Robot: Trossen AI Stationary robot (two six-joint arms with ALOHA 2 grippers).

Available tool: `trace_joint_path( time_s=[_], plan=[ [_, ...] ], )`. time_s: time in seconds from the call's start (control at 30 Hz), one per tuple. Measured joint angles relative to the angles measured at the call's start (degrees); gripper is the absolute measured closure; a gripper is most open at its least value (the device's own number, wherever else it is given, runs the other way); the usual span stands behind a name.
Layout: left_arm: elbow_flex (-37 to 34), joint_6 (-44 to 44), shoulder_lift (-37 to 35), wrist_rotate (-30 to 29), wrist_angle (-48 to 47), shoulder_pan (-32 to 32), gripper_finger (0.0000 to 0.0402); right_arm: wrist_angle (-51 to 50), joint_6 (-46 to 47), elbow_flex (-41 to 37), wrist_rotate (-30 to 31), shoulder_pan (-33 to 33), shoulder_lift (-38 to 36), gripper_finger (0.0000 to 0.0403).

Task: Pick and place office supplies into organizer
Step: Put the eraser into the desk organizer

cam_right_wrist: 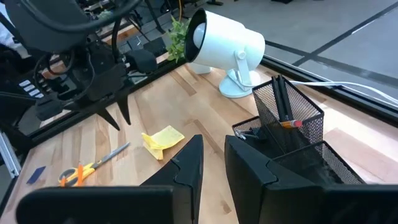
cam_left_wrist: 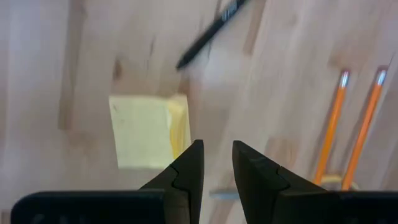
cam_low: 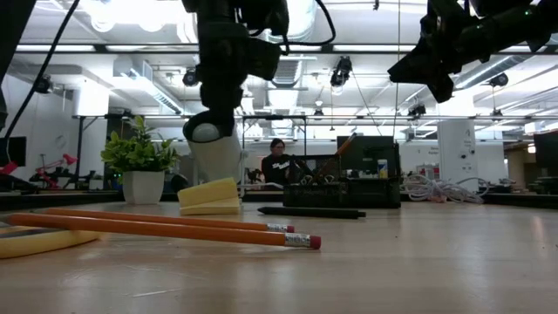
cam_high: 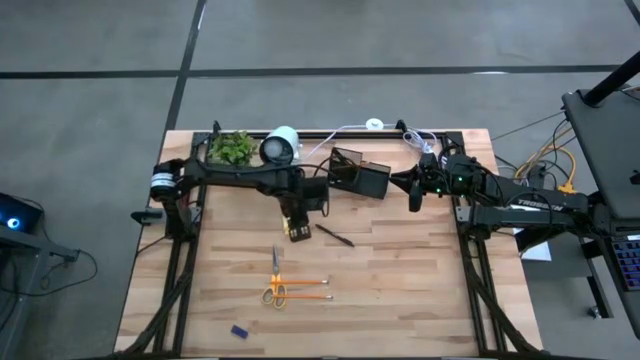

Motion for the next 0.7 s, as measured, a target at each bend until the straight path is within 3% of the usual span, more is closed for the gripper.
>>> trace_joint_path(
  time_s=[0.23, 0.53, 0.7],
  plan=[
    [-1.6, 0.1, -0.4, 0.1, -1.7, -0.2, 0.0320, 0.0, 0.0, 0.0, 0.0, 0.0, 0.0, 0.0346],
    [-6.6, -4.4, -0.5, 1.3, -1.4, -0.3, 0.0184, 0.0, 0.0, 0.0, 0.0, 0.0, 0.0, 0.0346],
    [-9.5, -6.5, -0.7, 1.2, -1.6, -0.9, 0.0163, 0.0, 0.0, 0.0, 0.0, 0.0, 0.0, 0.0346]
  ],
)
